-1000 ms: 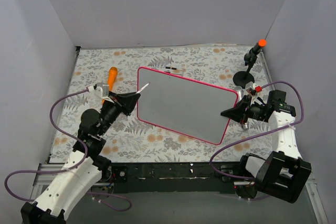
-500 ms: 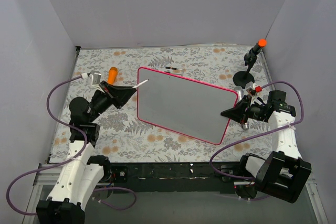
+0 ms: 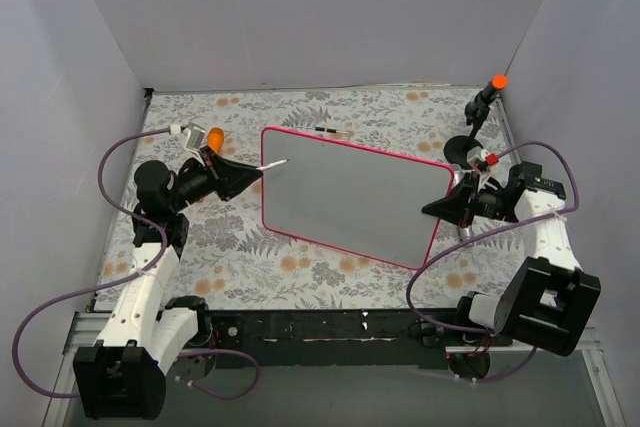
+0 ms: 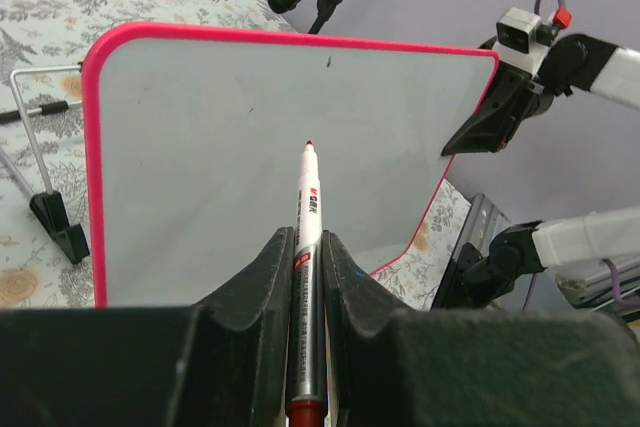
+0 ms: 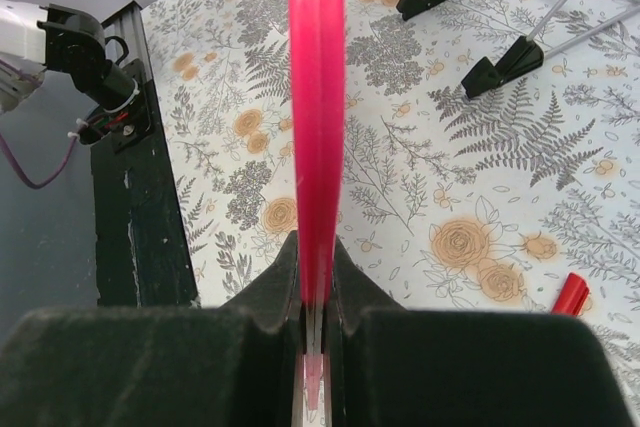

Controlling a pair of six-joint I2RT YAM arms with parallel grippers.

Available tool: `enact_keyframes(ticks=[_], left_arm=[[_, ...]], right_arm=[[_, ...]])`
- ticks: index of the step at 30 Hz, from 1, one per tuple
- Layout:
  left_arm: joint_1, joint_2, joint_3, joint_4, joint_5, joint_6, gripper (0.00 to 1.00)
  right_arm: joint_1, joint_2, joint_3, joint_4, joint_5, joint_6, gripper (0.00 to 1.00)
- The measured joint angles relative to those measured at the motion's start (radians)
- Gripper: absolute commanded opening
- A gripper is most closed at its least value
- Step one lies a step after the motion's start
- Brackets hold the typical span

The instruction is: Write a sentence on the whiteboard

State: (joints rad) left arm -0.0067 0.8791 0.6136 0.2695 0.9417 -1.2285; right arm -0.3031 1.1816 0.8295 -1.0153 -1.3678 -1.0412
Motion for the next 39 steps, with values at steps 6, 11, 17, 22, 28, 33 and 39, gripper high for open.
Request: enact_keyframes(ticks=[6, 11, 17, 22, 28, 33, 39], left_arm=[[0.0, -0.008, 0.026, -0.048, 0.036, 0.072, 0.0], [0.0, -0.01, 0.025, -0.085, 0.038, 0.1, 0.0], [0.0, -0.044, 0.017, -0.069, -0.016, 0.094, 0.0], [-0.023, -0.18, 0.012, -0.071, -0.156, 0.098, 0.0], [-0.126, -0.347, 0.038, -0.192, -0.337, 0.148, 0.0], [-0.197, -0.387, 0.042, -0.34, -0.492, 0.174, 0.0], [-0.217, -0.355, 0.042, -0.428, -0.603, 0.159, 0.0]], right_arm=[[0.002, 0.185, 0.152, -0.212, 0.024, -0.246, 0.01], [0.002, 0.196, 0.156, -0.274, 0.024, -0.327, 0.01], [-0.002, 0.105, 0.087, -0.198, 0.02, -0.248, 0.01], [-0.003, -0.007, 0.024, -0.06, 0.024, -0.069, 0.01], [-0.002, -0.053, -0.009, 0.033, 0.03, 0.058, 0.01], [-0.002, -0.057, -0.028, 0.084, 0.031, 0.121, 0.01], [-0.002, -0.057, -0.038, 0.123, 0.035, 0.171, 0.01]])
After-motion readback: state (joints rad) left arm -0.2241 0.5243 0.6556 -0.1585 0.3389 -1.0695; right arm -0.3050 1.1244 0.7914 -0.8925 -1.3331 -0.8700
